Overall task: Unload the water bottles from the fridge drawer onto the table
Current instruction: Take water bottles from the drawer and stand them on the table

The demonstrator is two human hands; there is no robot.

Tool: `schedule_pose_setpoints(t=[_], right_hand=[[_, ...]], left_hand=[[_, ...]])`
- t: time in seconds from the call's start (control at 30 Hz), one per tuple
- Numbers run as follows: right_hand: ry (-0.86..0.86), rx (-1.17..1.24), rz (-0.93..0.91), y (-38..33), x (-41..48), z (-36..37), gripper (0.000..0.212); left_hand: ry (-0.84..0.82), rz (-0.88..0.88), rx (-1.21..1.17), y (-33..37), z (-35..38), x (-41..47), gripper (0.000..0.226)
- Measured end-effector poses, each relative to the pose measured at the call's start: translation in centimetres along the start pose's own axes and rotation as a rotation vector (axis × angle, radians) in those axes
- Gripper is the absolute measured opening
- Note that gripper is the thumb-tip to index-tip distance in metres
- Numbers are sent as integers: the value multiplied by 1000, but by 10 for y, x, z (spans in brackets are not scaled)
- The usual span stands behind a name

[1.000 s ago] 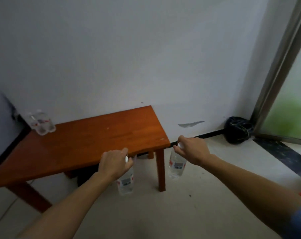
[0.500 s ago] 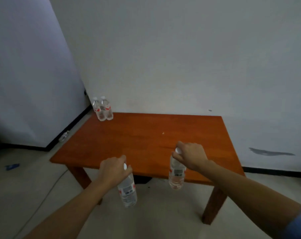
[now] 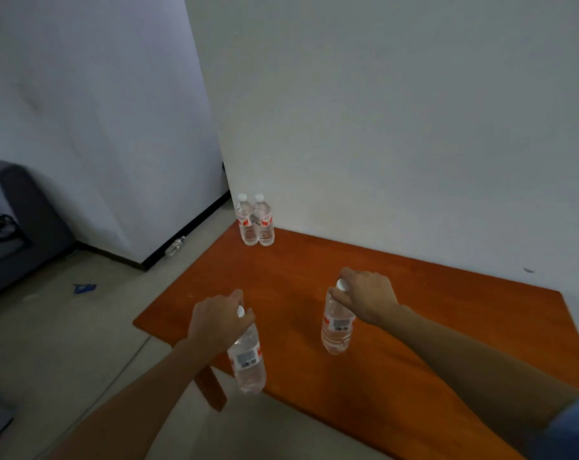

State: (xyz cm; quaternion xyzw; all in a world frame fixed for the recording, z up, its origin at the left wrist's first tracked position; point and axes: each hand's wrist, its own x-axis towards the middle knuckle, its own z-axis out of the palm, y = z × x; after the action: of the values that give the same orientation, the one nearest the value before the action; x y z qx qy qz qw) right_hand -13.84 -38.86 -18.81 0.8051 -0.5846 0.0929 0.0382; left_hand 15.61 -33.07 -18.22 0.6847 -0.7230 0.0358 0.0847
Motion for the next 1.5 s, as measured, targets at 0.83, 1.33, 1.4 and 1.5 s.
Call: schedule_pose_setpoints(t=[0.83,1.33,1.4,1.5], right_hand=[[-51,139,193,-45,385,128,38],[-113,268,312,-63,424,169,50],[-152,251,383,-67,418,161,57],[-140,198,501,-81,400,143,60]], left_hand=[[-208,302,-201,-126,103,402,37],[-261,508,-481,-141,138,456,42],[-258,530,-459,-149,135,457,47],[-176,574,-374,-160,123,459,39]])
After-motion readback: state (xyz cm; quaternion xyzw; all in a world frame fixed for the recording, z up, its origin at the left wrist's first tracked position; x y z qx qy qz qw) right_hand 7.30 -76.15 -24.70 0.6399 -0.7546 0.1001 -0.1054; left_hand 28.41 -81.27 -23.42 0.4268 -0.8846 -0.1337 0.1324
